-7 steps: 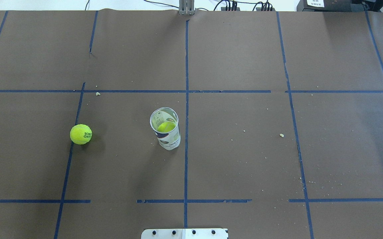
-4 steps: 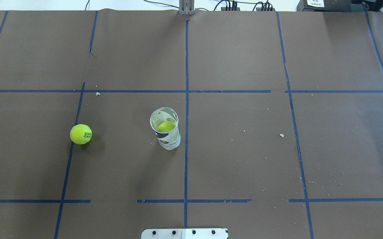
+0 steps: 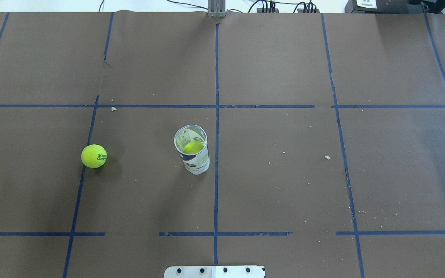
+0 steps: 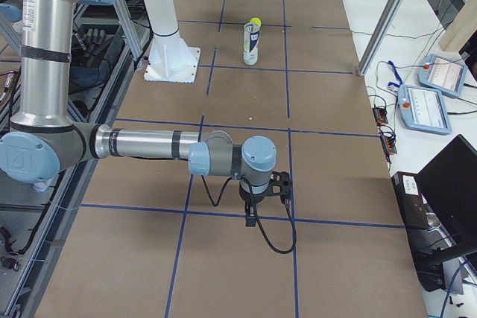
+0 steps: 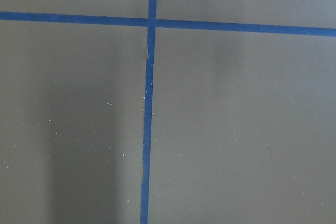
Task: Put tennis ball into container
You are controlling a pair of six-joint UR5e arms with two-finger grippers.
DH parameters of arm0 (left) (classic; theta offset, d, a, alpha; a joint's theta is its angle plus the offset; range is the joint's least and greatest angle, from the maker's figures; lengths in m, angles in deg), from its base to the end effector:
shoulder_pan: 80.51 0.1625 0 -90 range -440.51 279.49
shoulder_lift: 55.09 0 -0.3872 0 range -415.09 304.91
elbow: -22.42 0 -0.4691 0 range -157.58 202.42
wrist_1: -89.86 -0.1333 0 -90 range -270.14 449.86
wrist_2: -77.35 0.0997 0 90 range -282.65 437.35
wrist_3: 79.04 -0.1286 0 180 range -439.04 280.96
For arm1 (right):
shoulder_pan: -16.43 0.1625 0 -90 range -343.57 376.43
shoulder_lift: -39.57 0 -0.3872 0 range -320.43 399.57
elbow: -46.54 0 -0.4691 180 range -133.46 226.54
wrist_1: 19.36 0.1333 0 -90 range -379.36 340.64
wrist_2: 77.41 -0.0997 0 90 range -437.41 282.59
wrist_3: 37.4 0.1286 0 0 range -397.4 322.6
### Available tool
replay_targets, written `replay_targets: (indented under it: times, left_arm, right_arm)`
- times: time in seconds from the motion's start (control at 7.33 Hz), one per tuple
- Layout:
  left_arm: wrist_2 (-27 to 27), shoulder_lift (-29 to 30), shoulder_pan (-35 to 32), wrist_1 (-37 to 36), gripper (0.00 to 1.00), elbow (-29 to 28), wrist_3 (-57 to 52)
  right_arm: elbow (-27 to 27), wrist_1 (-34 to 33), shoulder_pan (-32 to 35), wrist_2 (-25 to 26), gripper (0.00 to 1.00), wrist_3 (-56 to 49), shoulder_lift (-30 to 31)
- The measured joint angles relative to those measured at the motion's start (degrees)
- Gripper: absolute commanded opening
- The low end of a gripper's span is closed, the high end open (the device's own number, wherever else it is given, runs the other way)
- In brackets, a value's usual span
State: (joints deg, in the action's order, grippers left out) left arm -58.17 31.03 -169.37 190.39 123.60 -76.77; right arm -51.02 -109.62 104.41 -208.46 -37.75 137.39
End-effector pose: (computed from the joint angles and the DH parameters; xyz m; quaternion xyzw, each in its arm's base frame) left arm -0.0304 -0.5623 0.5445 0.1315 0.3863 0.0510 0.9115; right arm 0.0307 -0.5166 0.6461 -0.0094 -0.3505 -0.0178 0.9363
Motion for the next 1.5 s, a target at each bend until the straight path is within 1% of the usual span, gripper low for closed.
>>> replay_targets:
  times: [0.14, 0.41, 0.55, 0.68, 0.95, 1.09, 1.36, 1.5]
  left_arm:
    - [0.3, 0.0, 5.2, 3.8, 1.00, 0.9, 7.8]
    - [1.5, -0.2, 15.0, 14.2, 1.00, 2.5, 25.6]
    - [4.6, -0.1, 20.4, 17.5, 1.00, 3.9, 34.4]
    - [8.5, 0.6, 26.0, 18.9, 1.00, 5.3, 42.3]
    - [15.4, 3.9, 35.8, 19.4, 1.00, 6.1, 54.7]
    - [16.9, 6.2, 39.0, 18.8, 1.00, 5.9, 58.7]
    - [20.8, 10.9, 44.0, 15.0, 1.00, 5.2, 63.1]
    - [22.9, 12.1, 46.3, 14.0, 1.00, 4.5, 64.9]
  right_arm:
    - [0.0, 0.0, 0.0, 0.0, 1.00, 0.0, 0.0]
    - [0.0, 0.0, 0.0, 0.0, 1.00, 0.0, 0.0]
    - [0.0, 0.0, 0.0, 0.0, 1.00, 0.0, 0.0]
    - [0.0, 0.0, 0.0, 0.0, 1.00, 0.0, 0.0]
    - [0.0, 0.0, 0.0, 0.0, 1.00, 0.0, 0.0]
    - [0.0, 0.0, 0.0, 0.0, 1.00, 0.0, 0.0]
    - [0.0, 0.0, 0.0, 0.0, 1.00, 0.0, 0.0]
    - [0.0, 0.0, 0.0, 0.0, 1.00, 0.0, 0.0]
